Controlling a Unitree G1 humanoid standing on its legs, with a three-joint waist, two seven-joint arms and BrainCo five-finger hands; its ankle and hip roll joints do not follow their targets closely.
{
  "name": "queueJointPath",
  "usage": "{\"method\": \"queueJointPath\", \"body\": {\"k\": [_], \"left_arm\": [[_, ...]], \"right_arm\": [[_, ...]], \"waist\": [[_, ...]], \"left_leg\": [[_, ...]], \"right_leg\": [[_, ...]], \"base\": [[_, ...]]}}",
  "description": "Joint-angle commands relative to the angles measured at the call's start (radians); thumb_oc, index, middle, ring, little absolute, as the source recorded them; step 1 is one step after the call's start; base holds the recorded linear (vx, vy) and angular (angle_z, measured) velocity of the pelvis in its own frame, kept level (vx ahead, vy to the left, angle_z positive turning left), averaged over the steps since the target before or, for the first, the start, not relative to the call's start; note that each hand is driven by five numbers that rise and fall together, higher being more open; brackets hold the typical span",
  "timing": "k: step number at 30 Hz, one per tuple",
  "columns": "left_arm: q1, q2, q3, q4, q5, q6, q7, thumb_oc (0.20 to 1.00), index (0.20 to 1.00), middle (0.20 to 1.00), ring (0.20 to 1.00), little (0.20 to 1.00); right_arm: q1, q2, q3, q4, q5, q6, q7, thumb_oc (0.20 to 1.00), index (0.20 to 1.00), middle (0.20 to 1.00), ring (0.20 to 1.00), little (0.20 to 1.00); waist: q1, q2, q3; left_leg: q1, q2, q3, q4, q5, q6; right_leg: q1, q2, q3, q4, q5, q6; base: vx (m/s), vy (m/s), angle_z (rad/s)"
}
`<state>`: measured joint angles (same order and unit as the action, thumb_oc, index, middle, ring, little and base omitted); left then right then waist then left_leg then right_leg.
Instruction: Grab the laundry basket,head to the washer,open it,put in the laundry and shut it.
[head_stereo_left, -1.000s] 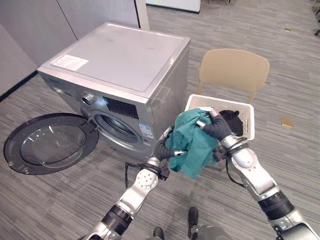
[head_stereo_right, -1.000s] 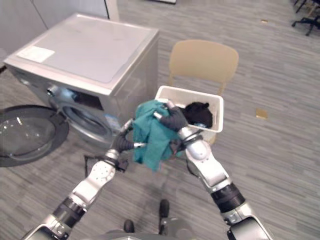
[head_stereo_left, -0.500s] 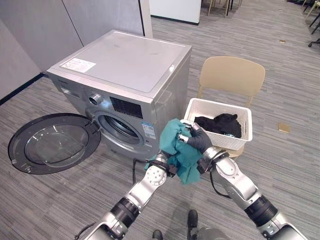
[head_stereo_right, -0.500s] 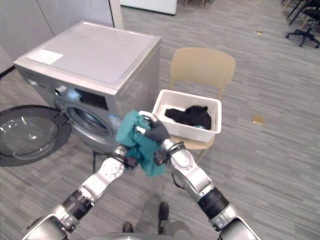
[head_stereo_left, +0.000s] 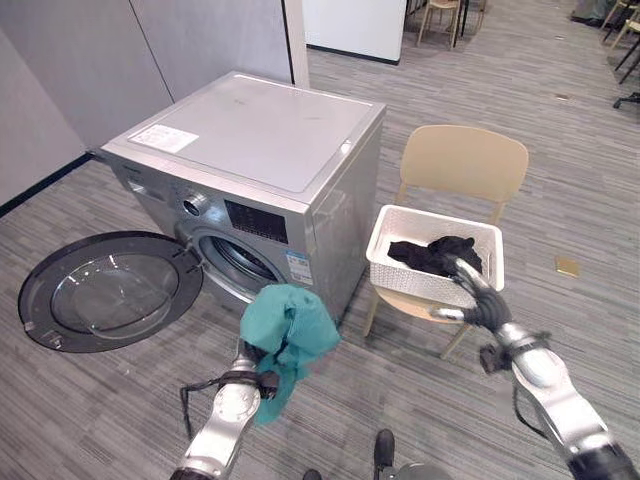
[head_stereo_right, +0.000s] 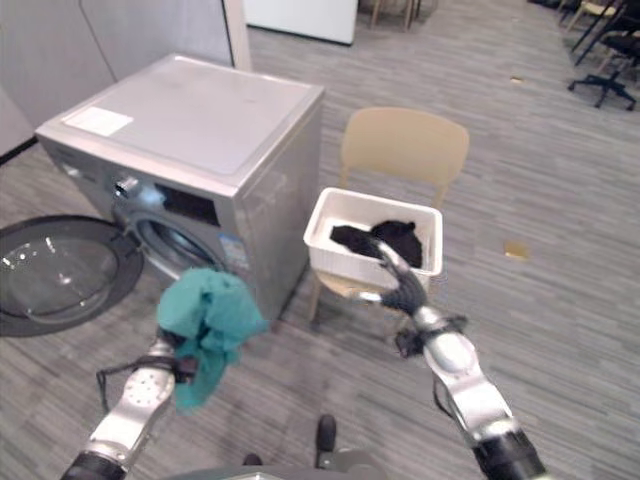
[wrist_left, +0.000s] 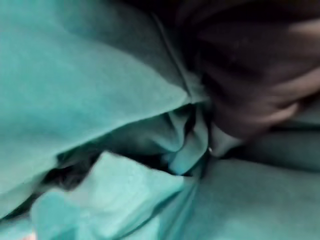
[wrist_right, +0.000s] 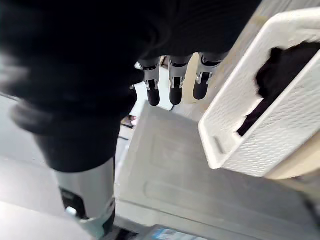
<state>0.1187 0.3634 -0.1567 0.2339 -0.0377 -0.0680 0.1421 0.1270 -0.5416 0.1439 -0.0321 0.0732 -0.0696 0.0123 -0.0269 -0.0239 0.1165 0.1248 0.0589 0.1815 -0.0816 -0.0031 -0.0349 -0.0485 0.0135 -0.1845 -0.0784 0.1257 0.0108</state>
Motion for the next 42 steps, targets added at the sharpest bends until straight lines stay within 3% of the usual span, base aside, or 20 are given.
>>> {"method": "queueJointPath", "body": {"k": [1, 5, 11, 12, 13, 14, 15, 18, 22, 25, 27, 28, 29, 32, 33, 34, 38, 39, 40, 42], "left_arm": [[-0.008, 0.037, 0.044, 0.066, -0.009, -0.038, -0.016, 0.2, 0.2, 0.2, 0.2, 0.2], [0.039, 0.033, 0.125, 0.205, -0.015, -0.019, -0.01, 0.2, 0.2, 0.2, 0.2, 0.2], [0.003, 0.012, 0.158, 0.387, -0.057, -0.004, 0.021, 0.2, 0.2, 0.2, 0.2, 0.2], [0.001, 0.01, 0.157, 0.397, -0.055, -0.004, 0.023, 0.2, 0.2, 0.2, 0.2, 0.2], [0.003, 0.004, 0.146, 0.386, -0.055, -0.005, 0.021, 0.2, 0.2, 0.2, 0.2, 0.2], [0.004, 0.004, 0.146, 0.384, -0.055, -0.004, 0.021, 0.2, 0.2, 0.2, 0.2, 0.2], [0.003, 0.0, 0.139, 0.38, -0.056, -0.002, 0.021, 0.2, 0.2, 0.2, 0.2, 0.2], [-0.007, -0.004, 0.131, 0.382, -0.053, 0.001, 0.021, 0.2, 0.2, 0.2, 0.2, 0.2], [-0.029, -0.016, 0.115, 0.408, -0.055, 0.012, 0.028, 0.2, 0.2, 0.2, 0.2, 0.2], [-0.024, -0.018, 0.111, 0.414, -0.053, 0.017, 0.022, 0.2, 0.2, 0.2, 0.2, 0.2], [-0.025, -0.014, 0.099, 0.431, -0.047, 0.021, 0.018, 0.2, 0.2, 0.2, 0.2, 0.2], [-0.025, -0.014, 0.099, 0.431, -0.047, 0.021, 0.018, 0.2, 0.2, 0.2, 0.2, 0.2], [-0.029, -0.015, 0.094, 0.448, -0.043, 0.025, 0.017, 0.2, 0.2, 0.2, 0.2, 0.2], [-0.051, 0.005, 0.082, 0.463, -0.038, 0.028, 0.027, 0.2, 0.2, 0.2, 0.2, 0.2], [-0.061, 0.02, 0.067, 0.457, -0.03, 0.025, 0.03, 0.2, 0.2, 0.2, 0.2, 0.2], [-0.062, 0.02, 0.068, 0.457, -0.03, 0.025, 0.03, 0.2, 0.2, 0.2, 0.2, 0.2], [-0.074, 0.019, 0.044, 0.45, -0.033, 0.024, 0.028, 0.2, 0.2, 0.2, 0.2, 0.2], [-0.079, 0.01, 0.032, 0.449, -0.034, 0.026, 0.021, 0.2, 0.2, 0.2, 0.2, 0.2], [-0.079, 0.01, 0.032, 0.449, -0.034, 0.026, 0.022, 0.2, 0.2, 0.2, 0.2, 0.2], [-0.076, -0.01, 0.03, 0.457, -0.025, 0.033, 0.01, 0.2, 0.2, 0.2, 0.2, 0.2]], "right_arm": [[0.012, -0.01, -0.018, 0.026, -0.109, -0.014, 0.027, 1.0, 1.0, 1.0, 1.0, 1.0], [0.059, 0.003, -0.024, 0.195, -0.189, 0.003, 0.038, 1.0, 1.0, 1.0, 1.0, 1.0], [0.008, 0.059, 0.016, 0.425, -0.197, 0.019, 0.004, 1.0, 1.0, 1.0, 1.0, 1.0], [0.011, 0.066, 0.017, 0.439, -0.196, 0.02, -0.005, 1.0, 1.0, 1.0, 1.0, 1.0], [0.021, 0.077, 0.021, 0.466, -0.2, 0.028, -0.013, 1.0, 1.0, 1.0, 1.0, 1.0], [0.02, 0.077, 0.022, 0.467, -0.2, 0.028, -0.014, 1.0, 1.0, 1.0, 1.0, 1.0], [0.014, 0.081, 0.036, 0.496, -0.213, 0.035, -0.027, 1.0, 1.0, 1.0, 1.0, 1.0], [0.001, 0.091, 0.046, 0.526, -0.204, 0.043, -0.036, 1.0, 1.0, 1.0, 1.0, 1.0], [-0.032, 0.112, 0.069, 0.557, -0.195, 0.045, -0.045, 1.0, 1.0, 1.0, 1.0, 1.0], [-0.031, 0.119, 0.072, 0.562, -0.2, 0.049, -0.04, 1.0, 1.0, 1.0, 1.0, 1.0], [-0.043, 0.137, 0.091, 0.583, -0.206, 0.051, -0.038, 1.0, 1.0, 1.0, 1.0, 1.0], [-0.043, 0.138, 0.091, 0.583, -0.206, 0.051, -0.038, 1.0, 1.0, 1.0, 1.0, 1.0], [-0.053, 0.143, 0.105, 0.583, -0.221, 0.053, -0.036, 1.0, 1.0, 1.0, 1.0, 1.0], [-0.087, 0.154, 0.135, 0.576, -0.229, 0.052, -0.032, 1.0, 1.0, 1.0, 1.0, 1.0], [-0.1, 0.159, 0.145, 0.564, -0.23, 0.049, -0.037, 1.0, 1.0, 1.0, 1.0, 1.0], [-0.1, 0.159, 0.145, 0.564, -0.229, 0.049, -0.037, 1.0, 1.0, 1.0, 1.0, 1.0], [-0.093, 0.158, 0.142, 0.549, -0.217, 0.05, -0.039, 1.0, 1.0, 1.0, 1.0, 1.0], [-0.089, 0.155, 0.139, 0.558, -0.207, 0.053, -0.041, 1.0, 1.0, 1.0, 1.0, 1.0], [-0.089, 0.155, 0.139, 0.558, -0.207, 0.053, -0.041, 1.0, 1.0, 1.0, 1.0, 1.0], [-0.084, 0.157, 0.137, 0.585, -0.205, 0.06, -0.035, 1.0, 1.0, 1.0, 1.0, 1.0]], "waist": [[-0.015, -0.027, -0.036], [-0.01, -0.022, -0.014], [0.019, -0.022, 0.076], [0.021, -0.02, 0.08], [0.016, -0.016, 0.084], [0.016, -0.016, 0.083], [0.018, -0.01, 0.087], [0.021, -0.01, 0.086], [0.027, -0.016, 0.081], [0.027, -0.018, 0.072], [0.043, -0.045, 0.06], [0.043, -0.046, 0.06], [0.052, -0.063, 0.056], [0.04, -0.079, 0.067], [0.023, -0.074, 0.079], [0.024, -0.075, 0.079], [-0.025, -0.046, 0.115], [-0.048, -0.047, 0.133], [-0.049, -0.047, 0.133], [-0.079, -0.06, 0.142]], "left_leg": [[-0.075, -0.001, -0.002, -0.006, 0.025, -0.034], [-0.077, -0.001, -0.012, 0.003, 0.03, -0.031], [-0.228, -0.003, -0.038, 0.195, 0.001, -0.036], [-0.245, 0.0, -0.018, 0.213, -0.003, -0.037], [-0.257, 0.02, 0.058, 0.223, -0.015, -0.042], [-0.257, 0.02, 0.058, 0.225, -0.017, -0.042], [-0.271, 0.04, 0.143, 0.19, 0.011, -0.042], [-0.302, 0.054, 0.182, 0.155, 0.057, -0.051], [-0.339, 0.12, 0.257, 0.084, 0.112, -0.064], [-0.333, 0.116, 0.252, 0.088, 0.122, -0.063], [-0.35, 0.086, 0.237, 0.152, 0.095, -0.04], [-0.351, 0.085, 0.237, 0.153, 0.094, -0.04], [-0.349, 0.056, 0.236, 0.178, 0.055, -0.012], [-0.294, -0.01, 0.221, 0.169, -0.008, 0.042], [-0.241, -0.034, 0.199, 0.141, -0.033, 0.06], [-0.24, -0.035, 0.201, 0.14, -0.033, 0.06], [-0.147, -0.045, 0.141, 0.096, -0.06, 0.051], [-0.134, -0.053, 0.121, 0.107, -0.068, 0.059], [-0.133, -0.053, 0.12, 0.108, -0.069, 0.059], [-0.086, -0.094, 0.059, 0.124, -0.127, 0.067]], "right_leg": [[0.112, -0.057, 0.007, 0.063, -0.205, 0.101], [0.103, -0.054, 0.012, 0.081, -0.219, 0.092], [0.055, -0.072, -0.025, 0.107, -0.23, 0.071], [0.055, -0.077, -0.046, 0.104, -0.234, 0.07], [0.074, -0.087, -0.087, 0.093, -0.254, 0.073], [0.075, -0.087, -0.088, 0.092, -0.255, 0.073], [0.084, -0.096, -0.141, 0.087, -0.26, 0.075], [0.092, -0.105, -0.184, 0.091, -0.269, 0.072], [0.152, -0.126, -0.281, 0.138, -0.323, 0.075], [0.173, -0.126, -0.285, 0.145, -0.335, 0.077], [0.207, -0.169, -0.294, 0.204, -0.343, 0.084], [0.207, -0.17, -0.294, 0.205, -0.343, 0.084], [0.21, -0.212, -0.29, 0.272, -0.311, 0.099], [0.131, -0.279, -0.233, 0.482, -0.18, 0.122], [0.052, -0.254, -0.148, 0.56, -0.175, 0.127], [0.049, -0.256, -0.146, 0.565, -0.178, 0.127], [-0.122, -0.166, -0.066, 0.568, -0.254, 0.107], [-0.172, -0.13, -0.056, 0.489, -0.217, 0.094], [-0.171, -0.13, -0.058, 0.488, -0.217, 0.094], [-0.262, -0.088, -0.004, 0.346, -0.14, 0.119]], "base": [[0.01, -0.028, -0.04], [-0.02, -0.04, -0.03], [-0.11, -0.044, 0.13], [0.08, 0.01, 0.64], [0.1, 0.014, 0.69], [0.16, 0.058, 0.84], [0.06, 0.042, 0.99], [0.1, 0.065, 0.99], [0.28, 0.125, 1.29], [0.29, 0.101, 0.75], [0.38, 0.194, 1.1], [0.38, 0.234, 0.34], [0.4, 0.288, 0.12], [0.41, 0.296, 0.17], [0.33, 0.147, 0.42], [0.32, 0.103, 0.41], [0.26, 0.02, 0.67], [0.19, -0.037, 0.69], [0.21, -0.046, 0.76], [0.35, -0.06, 0.87]]}}
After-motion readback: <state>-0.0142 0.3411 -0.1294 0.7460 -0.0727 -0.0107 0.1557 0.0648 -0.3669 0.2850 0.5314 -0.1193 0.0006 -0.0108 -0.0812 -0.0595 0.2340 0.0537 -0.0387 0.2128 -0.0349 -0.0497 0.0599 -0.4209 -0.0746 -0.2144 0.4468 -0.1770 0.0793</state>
